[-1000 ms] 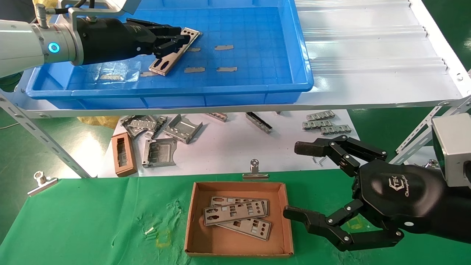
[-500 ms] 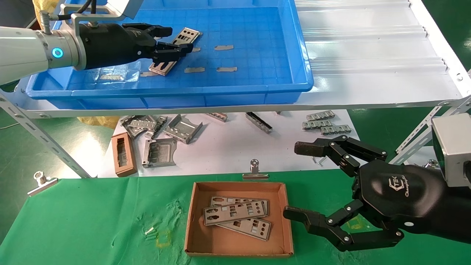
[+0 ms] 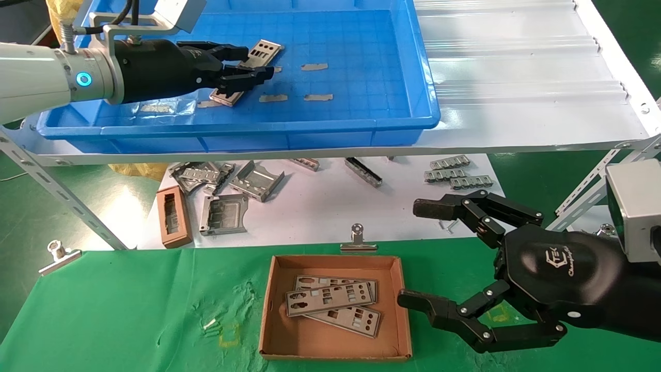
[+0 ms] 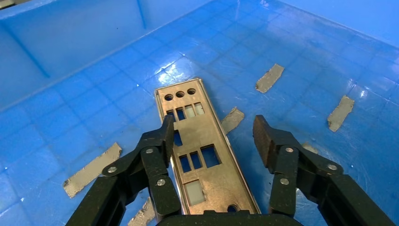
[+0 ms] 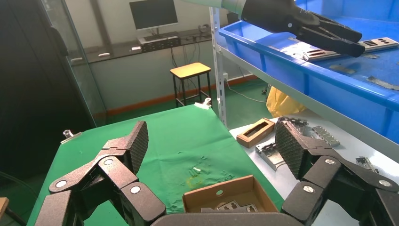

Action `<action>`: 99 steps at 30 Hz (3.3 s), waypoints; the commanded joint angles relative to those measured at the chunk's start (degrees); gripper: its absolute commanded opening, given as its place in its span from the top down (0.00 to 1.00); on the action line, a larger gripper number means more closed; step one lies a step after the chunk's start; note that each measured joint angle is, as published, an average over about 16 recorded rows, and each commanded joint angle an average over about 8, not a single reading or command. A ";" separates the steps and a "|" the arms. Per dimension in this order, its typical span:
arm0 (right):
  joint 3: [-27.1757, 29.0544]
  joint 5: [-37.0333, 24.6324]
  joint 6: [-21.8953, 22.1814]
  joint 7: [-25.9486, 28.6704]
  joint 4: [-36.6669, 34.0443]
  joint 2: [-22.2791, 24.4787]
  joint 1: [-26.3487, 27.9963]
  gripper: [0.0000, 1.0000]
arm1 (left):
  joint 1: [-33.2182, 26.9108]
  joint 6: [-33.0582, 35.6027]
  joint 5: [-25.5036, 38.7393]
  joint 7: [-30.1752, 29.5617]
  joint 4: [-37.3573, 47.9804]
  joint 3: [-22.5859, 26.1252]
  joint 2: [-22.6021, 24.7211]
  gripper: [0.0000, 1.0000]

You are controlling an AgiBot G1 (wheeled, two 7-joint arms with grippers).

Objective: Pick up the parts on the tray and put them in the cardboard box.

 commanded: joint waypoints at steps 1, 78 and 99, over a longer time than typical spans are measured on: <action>0.00 0.00 0.00 0.00 0.00 0.00 0.00 0.00 | 0.06 -0.13 0.12 -0.02 -0.06 0.08 0.05 1.00; 0.00 0.00 0.00 0.00 0.00 0.00 0.00 0.00 | 0.43 -3.28 -0.82 0.65 0.42 -0.58 0.45 0.89; 0.00 0.00 0.00 0.00 0.00 0.00 0.00 0.00 | 0.65 -4.21 -0.51 0.18 -0.30 -0.35 0.44 1.00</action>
